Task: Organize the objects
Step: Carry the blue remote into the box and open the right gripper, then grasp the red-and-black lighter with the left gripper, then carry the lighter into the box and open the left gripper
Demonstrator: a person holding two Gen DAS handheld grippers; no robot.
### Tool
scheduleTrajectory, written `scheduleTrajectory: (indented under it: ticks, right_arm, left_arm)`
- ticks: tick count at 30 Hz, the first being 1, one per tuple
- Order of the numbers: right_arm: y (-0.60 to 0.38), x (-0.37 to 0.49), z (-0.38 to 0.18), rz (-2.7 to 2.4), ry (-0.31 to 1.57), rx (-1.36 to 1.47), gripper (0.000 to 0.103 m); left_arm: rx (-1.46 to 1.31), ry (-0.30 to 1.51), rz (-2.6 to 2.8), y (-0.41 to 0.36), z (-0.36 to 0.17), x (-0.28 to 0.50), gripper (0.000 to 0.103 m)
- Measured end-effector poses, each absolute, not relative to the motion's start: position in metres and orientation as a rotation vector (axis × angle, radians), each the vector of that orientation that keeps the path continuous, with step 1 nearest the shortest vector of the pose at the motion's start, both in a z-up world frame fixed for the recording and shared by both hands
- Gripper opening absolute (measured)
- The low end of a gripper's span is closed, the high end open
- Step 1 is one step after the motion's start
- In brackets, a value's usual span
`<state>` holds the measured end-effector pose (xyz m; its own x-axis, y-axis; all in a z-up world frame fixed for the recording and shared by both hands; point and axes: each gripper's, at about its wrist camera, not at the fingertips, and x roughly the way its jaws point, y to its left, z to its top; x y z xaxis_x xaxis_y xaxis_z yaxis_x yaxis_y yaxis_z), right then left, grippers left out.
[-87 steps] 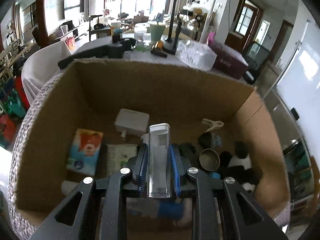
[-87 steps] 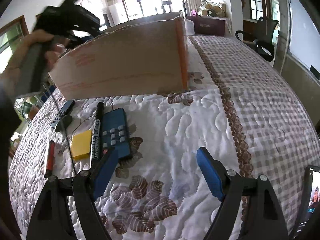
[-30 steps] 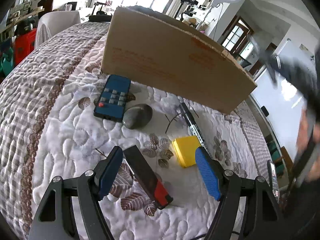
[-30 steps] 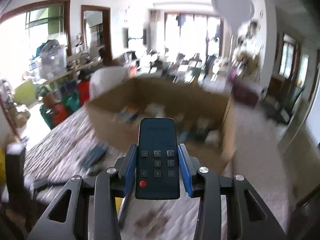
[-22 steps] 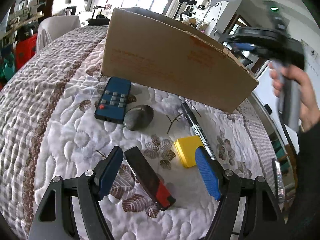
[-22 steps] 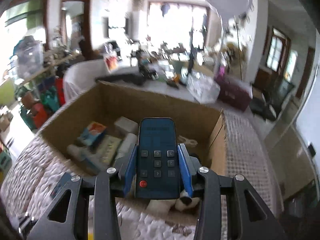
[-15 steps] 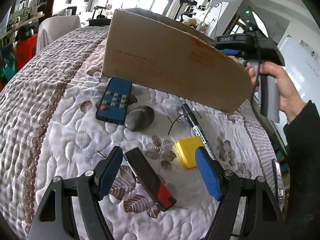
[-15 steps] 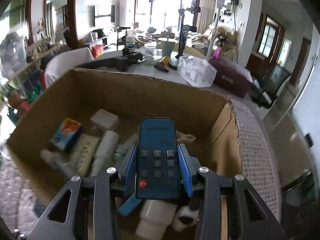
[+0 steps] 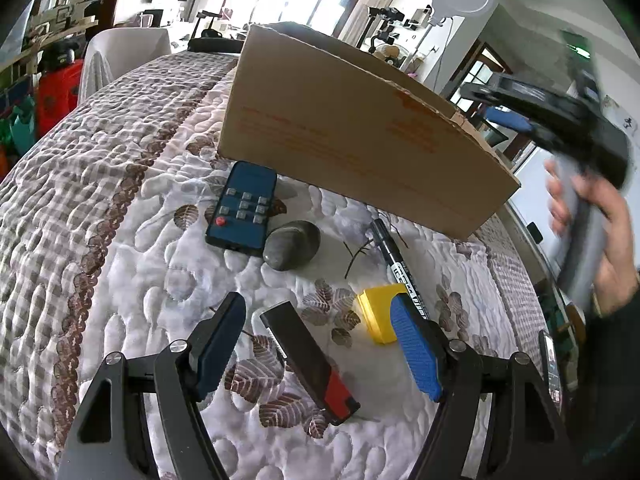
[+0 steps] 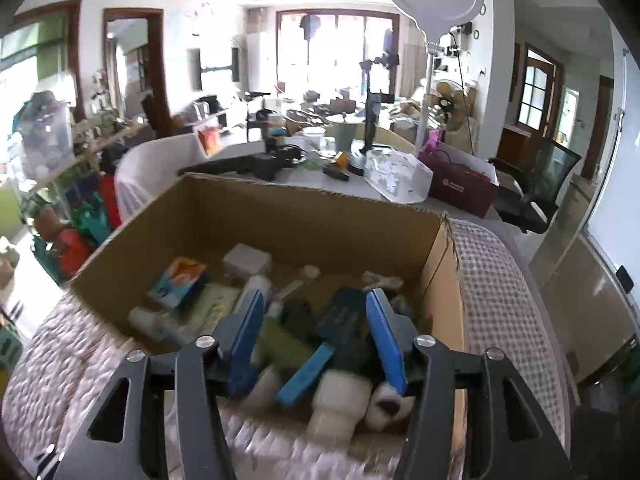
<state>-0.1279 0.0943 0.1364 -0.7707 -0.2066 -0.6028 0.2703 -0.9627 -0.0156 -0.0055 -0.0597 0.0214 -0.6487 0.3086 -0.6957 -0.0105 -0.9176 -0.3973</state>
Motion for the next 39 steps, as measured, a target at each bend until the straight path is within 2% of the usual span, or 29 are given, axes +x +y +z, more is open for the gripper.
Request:
scheduleTrajectory:
  ticks: [6, 8, 10, 14, 16, 18, 19, 20, 22, 26, 31, 39]
  right_arm:
    - [0.103, -0.048, 0.123, -2.694, 0.189, 0.871, 0.103]
    - [0.109, -0.024, 0.107, -2.675, 0.177, 0.898, 0.103]
    - [0.114, -0.007, 0.089, -2.680, 0.191, 0.919, 0.103]
    - [0.131, 0.009, 0.054, -2.680, 0.095, 1.013, 0.103]
    - [0.140, 0.010, 0.038, -2.661, 0.040, 1.079, 0.103]
    - [0.145, 0.010, 0.025, -2.662, 0.018, 1.131, 0.103]
    - [0.146, 0.009, 0.022, -2.657, 0.006, 1.146, 0.103]
    - [0.148, 0.008, 0.019, -2.644, -0.011, 1.155, 0.103]
    - [0.148, 0.010, 0.017, -2.626, -0.023, 1.146, 0.103]
    - [0.144, 0.013, 0.012, -2.615, 0.016, 1.133, 0.103]
    - [0.145, 0.008, 0.008, -2.575, -0.040, 1.172, 0.103]
    - [0.144, 0.004, 0.003, -2.539, -0.069, 1.225, 0.103]
  left_arm:
    - [-1.241, -0.538, 2.651, -0.064, 0.020, -0.006, 0.074]
    - [-1.272, -0.483, 2.698, -0.063, 0.019, -0.006, 0.060]
    - [-1.292, -0.433, 2.709, -0.060, 0.018, -0.007, 0.053]
    - [-1.402, -0.352, 2.685, -0.050, 0.009, -0.007, 0.043]
    - [-1.412, -0.285, 2.714, -0.042, 0.012, -0.002, 0.042]
    - [-1.415, -0.237, 2.710, -0.033, 0.012, 0.001, 0.033]
    - [-1.425, -0.189, 2.714, -0.027, 0.010, 0.001, 0.028]
    - [-1.427, -0.093, 2.741, -0.019, 0.008, 0.001, 0.018]
    - [-1.431, -0.001, 2.756, -0.013, 0.008, -0.001, 0.010]
    - [-1.423, -0.077, 2.713, -0.024, 0.021, -0.004, 0.010]
    - [-1.257, -0.115, 2.758, -0.031, 0.065, -0.007, 0.010]
    - [-1.057, -0.038, 2.825, -0.013, 0.142, -0.071, 0.010]
